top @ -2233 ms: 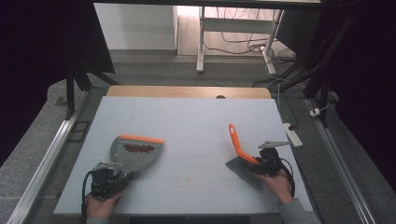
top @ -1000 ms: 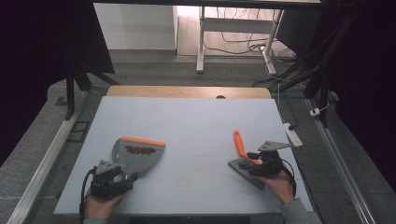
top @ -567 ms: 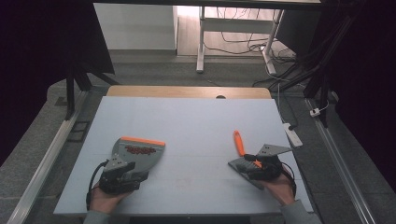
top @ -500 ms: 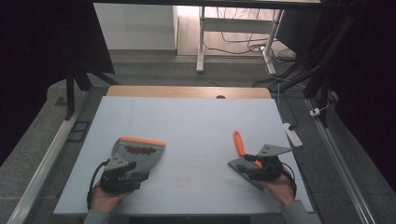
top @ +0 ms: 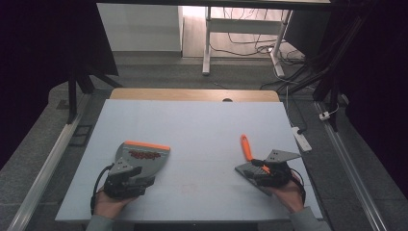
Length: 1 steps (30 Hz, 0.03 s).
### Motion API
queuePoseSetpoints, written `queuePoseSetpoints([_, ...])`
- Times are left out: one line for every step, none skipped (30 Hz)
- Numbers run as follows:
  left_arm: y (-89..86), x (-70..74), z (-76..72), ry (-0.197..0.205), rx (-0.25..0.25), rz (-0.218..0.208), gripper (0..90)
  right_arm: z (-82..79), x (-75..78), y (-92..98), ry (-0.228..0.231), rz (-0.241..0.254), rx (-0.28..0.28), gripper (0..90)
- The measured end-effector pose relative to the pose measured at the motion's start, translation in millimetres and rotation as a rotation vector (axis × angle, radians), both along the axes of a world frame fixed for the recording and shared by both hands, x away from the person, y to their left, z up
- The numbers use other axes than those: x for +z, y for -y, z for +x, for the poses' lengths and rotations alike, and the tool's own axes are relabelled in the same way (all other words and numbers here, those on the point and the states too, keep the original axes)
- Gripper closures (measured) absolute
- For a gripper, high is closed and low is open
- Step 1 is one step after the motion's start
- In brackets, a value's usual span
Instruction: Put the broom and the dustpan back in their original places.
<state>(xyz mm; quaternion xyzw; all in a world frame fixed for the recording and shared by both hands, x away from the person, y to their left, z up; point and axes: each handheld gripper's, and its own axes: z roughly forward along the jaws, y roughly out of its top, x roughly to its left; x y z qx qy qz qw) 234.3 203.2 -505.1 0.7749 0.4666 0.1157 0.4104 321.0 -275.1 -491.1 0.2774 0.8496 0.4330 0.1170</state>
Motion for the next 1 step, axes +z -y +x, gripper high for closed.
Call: queuePoseSetpoints([0.1, 0.3, 0.0, 0.002, -0.001, 0.001, 33.3, -0.1, -0.1, -0.2, 0.000, -0.002, 0.001, 42.4])
